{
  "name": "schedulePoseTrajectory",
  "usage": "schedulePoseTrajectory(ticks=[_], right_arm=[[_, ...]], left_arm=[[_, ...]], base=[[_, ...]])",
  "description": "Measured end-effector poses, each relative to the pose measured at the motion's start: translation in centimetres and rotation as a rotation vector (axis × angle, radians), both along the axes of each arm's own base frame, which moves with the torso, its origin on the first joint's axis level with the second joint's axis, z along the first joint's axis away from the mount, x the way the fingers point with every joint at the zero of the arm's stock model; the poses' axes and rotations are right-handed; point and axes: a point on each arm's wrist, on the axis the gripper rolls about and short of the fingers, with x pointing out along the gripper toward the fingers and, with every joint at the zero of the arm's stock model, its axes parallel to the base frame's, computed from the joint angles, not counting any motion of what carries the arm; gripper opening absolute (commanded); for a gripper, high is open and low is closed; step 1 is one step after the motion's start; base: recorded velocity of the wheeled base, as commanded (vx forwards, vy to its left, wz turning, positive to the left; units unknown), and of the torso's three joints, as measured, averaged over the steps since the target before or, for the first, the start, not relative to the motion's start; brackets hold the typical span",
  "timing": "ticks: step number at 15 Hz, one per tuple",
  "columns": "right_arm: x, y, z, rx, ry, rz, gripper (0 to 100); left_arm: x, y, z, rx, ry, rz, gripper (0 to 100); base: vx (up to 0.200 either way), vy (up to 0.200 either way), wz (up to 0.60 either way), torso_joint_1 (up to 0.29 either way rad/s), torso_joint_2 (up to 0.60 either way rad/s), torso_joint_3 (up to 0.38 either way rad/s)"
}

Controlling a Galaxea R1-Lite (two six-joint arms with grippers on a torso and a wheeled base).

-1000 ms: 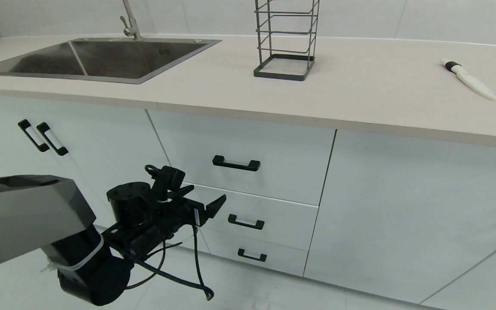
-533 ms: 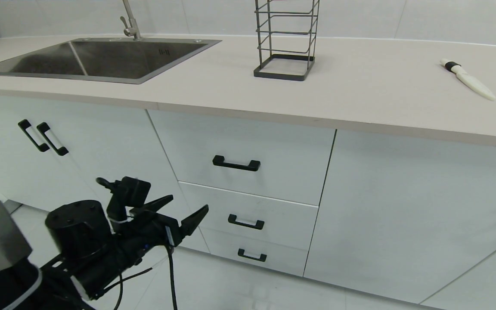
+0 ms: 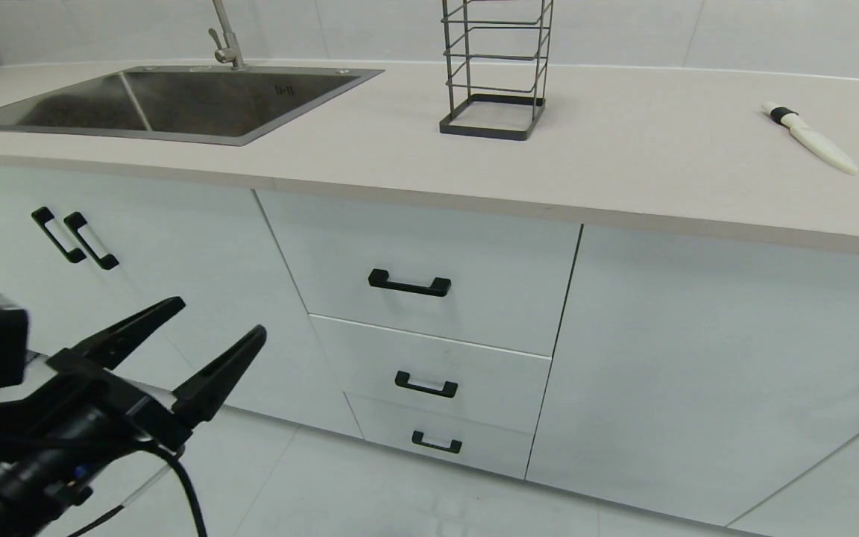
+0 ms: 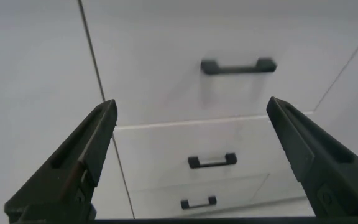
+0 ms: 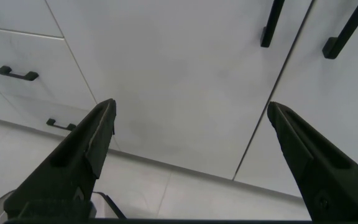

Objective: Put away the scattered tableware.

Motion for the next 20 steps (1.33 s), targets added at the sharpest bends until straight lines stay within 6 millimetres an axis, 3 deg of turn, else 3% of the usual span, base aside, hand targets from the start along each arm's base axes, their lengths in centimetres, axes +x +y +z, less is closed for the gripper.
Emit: schedulePoseTrajectory(ticks=[4,7,13,17,20], right_arm=[[0.0,0.0,0.0,0.003,0.000,-0.001,100],[0.0,0.0,0.0,0.004,0.000,0.000,100],[0.0,0.0,0.0,0.003,0.000,0.000,100],[0.0,0.0,0.0,0.003,0.000,0.001,100],[0.0,0.0,0.0,0.004,0.000,0.001,100]], left_arm=[[-5.5,1.3,1.1,0.006,-0.075,0.021,100],[-9.0,2.2,0.3,0.028,0.019,0.055,100],[-16.0,3.7,-5.3,0.093,0.287,0.080,100],[-16.9,4.2,-8.4,0.123,0.284,0.256,100],[-17.1,4.1,-8.8,0.124,0.259,0.381,100]], base=[[0.000,0.000,-0.45,0.003,0.00,0.001],[0.000,0.000,-0.20,0.001,0.00,0.001],[0.000,0.000,0.00,0.000,0.00,0.000],[0.000,0.000,0.00,0.000,0.00,0.000],[0.000,0.000,-0.60,0.002,0.00,0.001]])
